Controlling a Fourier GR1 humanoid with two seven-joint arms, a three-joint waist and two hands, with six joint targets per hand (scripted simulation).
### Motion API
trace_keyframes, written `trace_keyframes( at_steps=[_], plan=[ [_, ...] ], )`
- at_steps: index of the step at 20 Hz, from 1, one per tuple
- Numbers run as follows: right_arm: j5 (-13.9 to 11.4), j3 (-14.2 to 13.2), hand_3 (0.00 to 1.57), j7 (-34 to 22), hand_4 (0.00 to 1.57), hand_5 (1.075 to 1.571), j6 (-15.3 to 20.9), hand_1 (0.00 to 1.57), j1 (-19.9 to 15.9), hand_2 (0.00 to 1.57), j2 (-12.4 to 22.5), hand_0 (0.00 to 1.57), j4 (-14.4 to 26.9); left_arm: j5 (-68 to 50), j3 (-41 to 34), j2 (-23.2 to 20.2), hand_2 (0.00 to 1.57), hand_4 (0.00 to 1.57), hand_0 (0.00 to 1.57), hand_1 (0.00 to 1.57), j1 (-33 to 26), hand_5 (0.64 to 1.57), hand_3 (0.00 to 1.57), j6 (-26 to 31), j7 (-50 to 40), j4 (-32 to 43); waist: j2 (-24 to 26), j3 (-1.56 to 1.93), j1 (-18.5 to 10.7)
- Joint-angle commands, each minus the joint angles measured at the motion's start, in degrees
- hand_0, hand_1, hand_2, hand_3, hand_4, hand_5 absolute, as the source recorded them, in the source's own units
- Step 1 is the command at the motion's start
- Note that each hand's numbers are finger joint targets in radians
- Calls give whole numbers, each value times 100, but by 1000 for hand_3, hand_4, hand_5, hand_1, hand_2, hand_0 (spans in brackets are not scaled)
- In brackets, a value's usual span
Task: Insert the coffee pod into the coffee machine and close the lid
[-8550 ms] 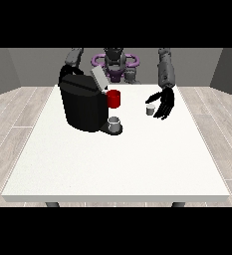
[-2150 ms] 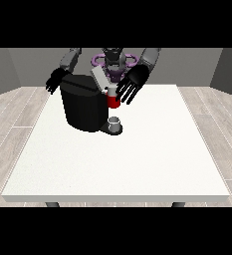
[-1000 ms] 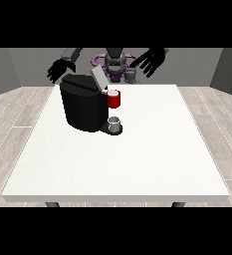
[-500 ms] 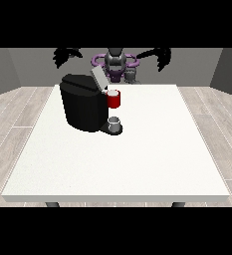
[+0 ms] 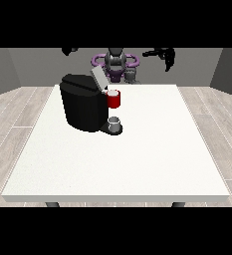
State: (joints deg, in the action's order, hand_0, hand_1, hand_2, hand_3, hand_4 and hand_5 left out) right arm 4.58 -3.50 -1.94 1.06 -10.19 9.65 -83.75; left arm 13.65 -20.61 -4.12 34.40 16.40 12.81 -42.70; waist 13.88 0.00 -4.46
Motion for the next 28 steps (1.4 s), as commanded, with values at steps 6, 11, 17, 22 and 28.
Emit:
trace_keyframes(
  at_steps=[6, 11, 17, 22, 28],
  plan=[
    [-152, 16, 0, 50, 215, 1571, -385, 0, -466, 0, 294, 0, 229, -496, 258, 273, 0, 0, 0, 0, -685, 1571, 0, 211, -265, -1110, -255, 2, -445],
    [-164, 232, 0, -73, 0, 1571, -375, 0, -613, 0, -70, 0, 273, -740, 437, 259, 0, 103, 0, 0, -1219, 1571, 0, 131, -352, -1744, -530, 1, -288],
    [-23, -205, 0, -19, 0, 1571, -402, 0, -1197, 0, 71, 0, 1049, -1257, 951, 407, 0, 0, 0, 0, -1527, 1571, 0, -46, -1005, -2611, -692, 2, -591],
    [-164, -162, 0, 310, 0, 1571, -308, 0, -1505, 0, -79, 0, 1312, -1146, 857, 298, 0, 0, 0, 0, -1740, 1571, 0, -153, -791, -3053, -1193, 1, -317],
    [-263, -167, 0, 640, 0, 1571, -512, 0, -1603, 0, -15, 0, 1879, -1275, 1013, 244, 0, 0, 0, 0, -1910, 1571, 0, -218, -1197, -3621, -1332, 1, -322]
  ],
)
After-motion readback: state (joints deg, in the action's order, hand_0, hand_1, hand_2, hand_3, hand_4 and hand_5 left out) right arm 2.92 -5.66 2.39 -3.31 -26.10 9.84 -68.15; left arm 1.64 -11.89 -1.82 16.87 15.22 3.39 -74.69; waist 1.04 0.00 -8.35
